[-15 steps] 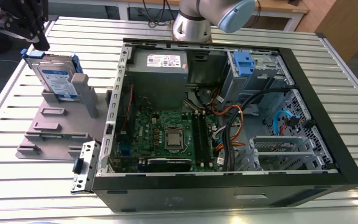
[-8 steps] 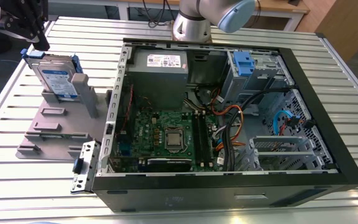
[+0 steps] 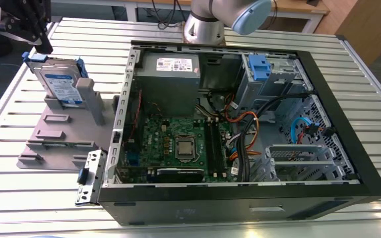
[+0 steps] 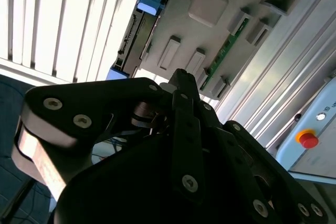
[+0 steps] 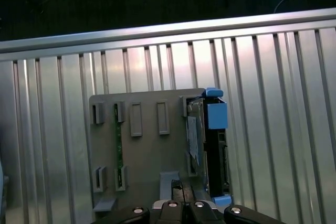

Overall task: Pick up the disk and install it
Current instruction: 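Pick up the disk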

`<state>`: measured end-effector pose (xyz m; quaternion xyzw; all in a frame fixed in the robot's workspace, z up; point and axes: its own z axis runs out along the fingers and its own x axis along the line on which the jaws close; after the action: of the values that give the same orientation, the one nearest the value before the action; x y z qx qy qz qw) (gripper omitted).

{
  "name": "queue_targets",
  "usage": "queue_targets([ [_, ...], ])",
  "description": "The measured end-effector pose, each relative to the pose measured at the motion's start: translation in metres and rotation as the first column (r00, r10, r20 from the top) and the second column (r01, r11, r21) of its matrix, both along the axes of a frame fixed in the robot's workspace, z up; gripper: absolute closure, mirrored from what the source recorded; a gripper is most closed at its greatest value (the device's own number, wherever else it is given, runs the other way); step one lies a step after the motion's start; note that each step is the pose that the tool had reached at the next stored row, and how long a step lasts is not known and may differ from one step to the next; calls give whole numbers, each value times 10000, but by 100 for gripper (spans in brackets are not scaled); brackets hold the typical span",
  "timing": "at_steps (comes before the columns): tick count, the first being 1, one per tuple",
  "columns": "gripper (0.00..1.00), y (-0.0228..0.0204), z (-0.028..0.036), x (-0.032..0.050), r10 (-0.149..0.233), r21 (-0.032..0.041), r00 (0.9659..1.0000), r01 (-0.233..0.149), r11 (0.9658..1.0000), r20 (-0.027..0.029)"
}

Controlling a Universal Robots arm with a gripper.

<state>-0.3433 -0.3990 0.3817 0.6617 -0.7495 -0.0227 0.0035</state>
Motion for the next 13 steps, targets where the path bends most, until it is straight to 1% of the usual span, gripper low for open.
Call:
queue_targets([
  [13,89,0,0,0,193,0,9998,-193,9998,0],
])
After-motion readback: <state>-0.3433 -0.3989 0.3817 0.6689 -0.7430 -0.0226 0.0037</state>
